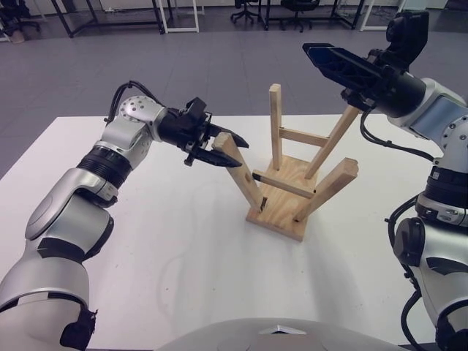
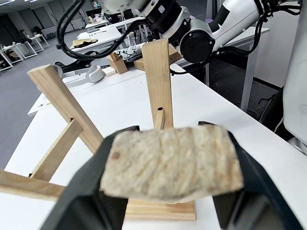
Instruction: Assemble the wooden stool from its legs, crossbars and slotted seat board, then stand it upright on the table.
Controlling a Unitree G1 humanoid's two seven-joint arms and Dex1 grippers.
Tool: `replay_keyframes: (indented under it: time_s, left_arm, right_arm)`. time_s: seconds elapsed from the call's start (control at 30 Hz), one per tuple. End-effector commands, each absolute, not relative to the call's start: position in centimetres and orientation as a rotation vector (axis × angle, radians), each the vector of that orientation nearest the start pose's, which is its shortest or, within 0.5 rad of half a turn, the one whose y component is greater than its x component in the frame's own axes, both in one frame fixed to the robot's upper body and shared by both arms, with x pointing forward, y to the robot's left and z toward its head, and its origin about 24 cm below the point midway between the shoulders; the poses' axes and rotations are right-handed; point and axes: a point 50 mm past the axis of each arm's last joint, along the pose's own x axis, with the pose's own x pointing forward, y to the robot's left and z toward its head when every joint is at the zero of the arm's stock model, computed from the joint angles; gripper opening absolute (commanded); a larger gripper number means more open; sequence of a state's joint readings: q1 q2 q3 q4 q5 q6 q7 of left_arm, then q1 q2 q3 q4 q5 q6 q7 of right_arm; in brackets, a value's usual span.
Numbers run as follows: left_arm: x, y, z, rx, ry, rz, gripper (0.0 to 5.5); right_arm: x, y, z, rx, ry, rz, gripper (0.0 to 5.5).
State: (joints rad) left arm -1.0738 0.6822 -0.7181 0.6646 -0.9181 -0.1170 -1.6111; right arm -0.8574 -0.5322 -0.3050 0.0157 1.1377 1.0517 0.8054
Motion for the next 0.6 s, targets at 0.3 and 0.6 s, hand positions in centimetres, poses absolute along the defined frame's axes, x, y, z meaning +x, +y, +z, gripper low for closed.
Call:
replay_keyframes:
  time_s: [0.3, 0.6]
  left_arm:
    - [34.1, 12.8, 21.0, 0.362, -0.034, -1.887, 2.03]
    - [33.4, 14.4, 19.7, 0.273, -0.169, -1.838, 2.03]
  right_arm:
    - [28.8, -16.3, 28.4, 0.464, -0.144, 1.351, 3.63]
    - [28.9, -16.3, 28.6, 0.446, -0.158, 1.36, 3.63]
